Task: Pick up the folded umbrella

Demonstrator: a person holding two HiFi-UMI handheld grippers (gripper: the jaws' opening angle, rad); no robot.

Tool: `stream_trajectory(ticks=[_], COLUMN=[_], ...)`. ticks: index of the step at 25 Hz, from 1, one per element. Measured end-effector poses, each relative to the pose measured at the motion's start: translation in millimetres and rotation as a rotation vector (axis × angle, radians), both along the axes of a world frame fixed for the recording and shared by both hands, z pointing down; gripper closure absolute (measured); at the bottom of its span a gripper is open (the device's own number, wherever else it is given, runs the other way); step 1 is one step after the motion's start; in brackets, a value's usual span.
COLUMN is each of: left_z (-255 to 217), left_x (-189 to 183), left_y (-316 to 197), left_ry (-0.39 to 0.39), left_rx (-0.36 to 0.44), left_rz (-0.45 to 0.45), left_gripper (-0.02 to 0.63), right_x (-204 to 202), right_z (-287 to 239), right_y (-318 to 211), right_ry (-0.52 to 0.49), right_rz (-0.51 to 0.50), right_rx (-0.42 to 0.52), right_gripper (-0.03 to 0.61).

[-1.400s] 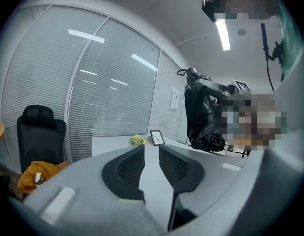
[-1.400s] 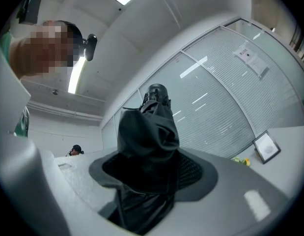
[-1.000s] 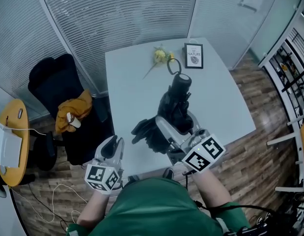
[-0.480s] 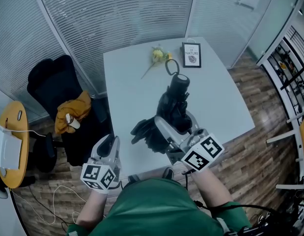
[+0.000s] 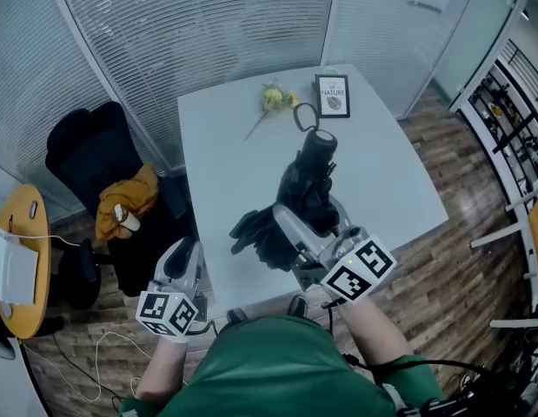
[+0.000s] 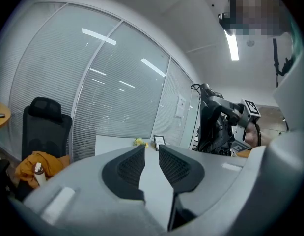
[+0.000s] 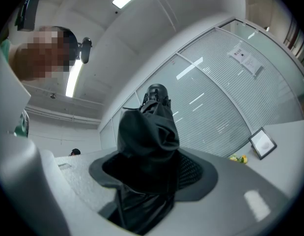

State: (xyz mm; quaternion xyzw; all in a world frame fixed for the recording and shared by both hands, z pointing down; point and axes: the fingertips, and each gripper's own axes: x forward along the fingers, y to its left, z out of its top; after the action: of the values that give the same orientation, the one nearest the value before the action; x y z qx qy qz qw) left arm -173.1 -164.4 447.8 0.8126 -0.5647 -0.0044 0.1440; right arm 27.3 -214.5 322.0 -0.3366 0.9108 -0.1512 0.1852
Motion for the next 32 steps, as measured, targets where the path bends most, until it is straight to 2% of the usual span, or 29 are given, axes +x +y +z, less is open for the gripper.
stream_trajectory(ticks=[32], left_z=[8.6], left_x=[-6.3], left_y=[7.0], left_ry=[0.015], left_rx=[-0.035], left_rz=[-0.026], left_gripper=[0.517], right_x=[9.5], right_z=[4.7], right_y=[3.8], right_ry=[-0.060], right_rz=[0.000], right_rx=[-0.023], right_gripper=[0.304])
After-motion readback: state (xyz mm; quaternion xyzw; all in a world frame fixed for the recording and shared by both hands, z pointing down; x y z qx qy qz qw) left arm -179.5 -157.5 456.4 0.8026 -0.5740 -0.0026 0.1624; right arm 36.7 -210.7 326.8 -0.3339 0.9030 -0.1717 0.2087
